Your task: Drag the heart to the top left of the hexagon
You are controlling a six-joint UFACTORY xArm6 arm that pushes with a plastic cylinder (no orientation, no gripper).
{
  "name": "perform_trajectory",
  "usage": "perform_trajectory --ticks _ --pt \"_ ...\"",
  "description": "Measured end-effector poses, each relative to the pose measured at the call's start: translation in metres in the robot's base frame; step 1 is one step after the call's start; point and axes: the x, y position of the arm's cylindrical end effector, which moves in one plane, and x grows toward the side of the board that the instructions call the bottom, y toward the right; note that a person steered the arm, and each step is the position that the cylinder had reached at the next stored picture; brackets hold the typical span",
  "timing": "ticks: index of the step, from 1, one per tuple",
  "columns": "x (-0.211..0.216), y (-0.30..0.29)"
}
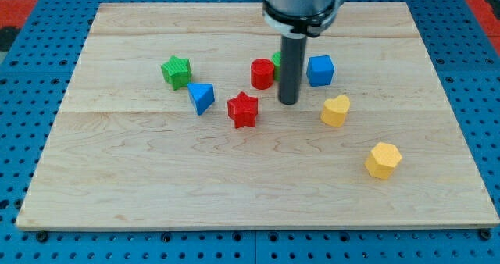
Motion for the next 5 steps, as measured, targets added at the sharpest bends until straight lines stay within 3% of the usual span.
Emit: perform_trajectory --ticks 1,3,5 --pt "0.015 0.071" --pt "0.067 0.077" --pt "0.036 0.071"
